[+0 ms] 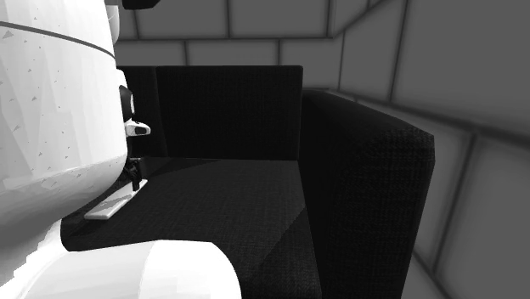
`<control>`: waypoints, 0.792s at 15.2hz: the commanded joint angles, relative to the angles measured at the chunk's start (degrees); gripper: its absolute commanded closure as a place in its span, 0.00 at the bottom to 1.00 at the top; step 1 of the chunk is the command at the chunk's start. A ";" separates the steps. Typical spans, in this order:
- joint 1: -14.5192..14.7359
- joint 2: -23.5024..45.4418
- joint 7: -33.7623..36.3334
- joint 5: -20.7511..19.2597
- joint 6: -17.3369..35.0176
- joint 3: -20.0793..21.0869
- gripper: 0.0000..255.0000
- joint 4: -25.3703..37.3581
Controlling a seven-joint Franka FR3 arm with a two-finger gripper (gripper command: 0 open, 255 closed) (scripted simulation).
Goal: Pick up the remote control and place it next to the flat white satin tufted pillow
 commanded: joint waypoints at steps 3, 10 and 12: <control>0.00 0.00 0.00 0.00 0.00 0.00 0.00 0.00; -0.53 -4.09 -0.86 1.20 -6.73 0.00 0.00 2.74; -0.53 -4.08 -0.86 1.20 -6.73 0.00 0.00 2.74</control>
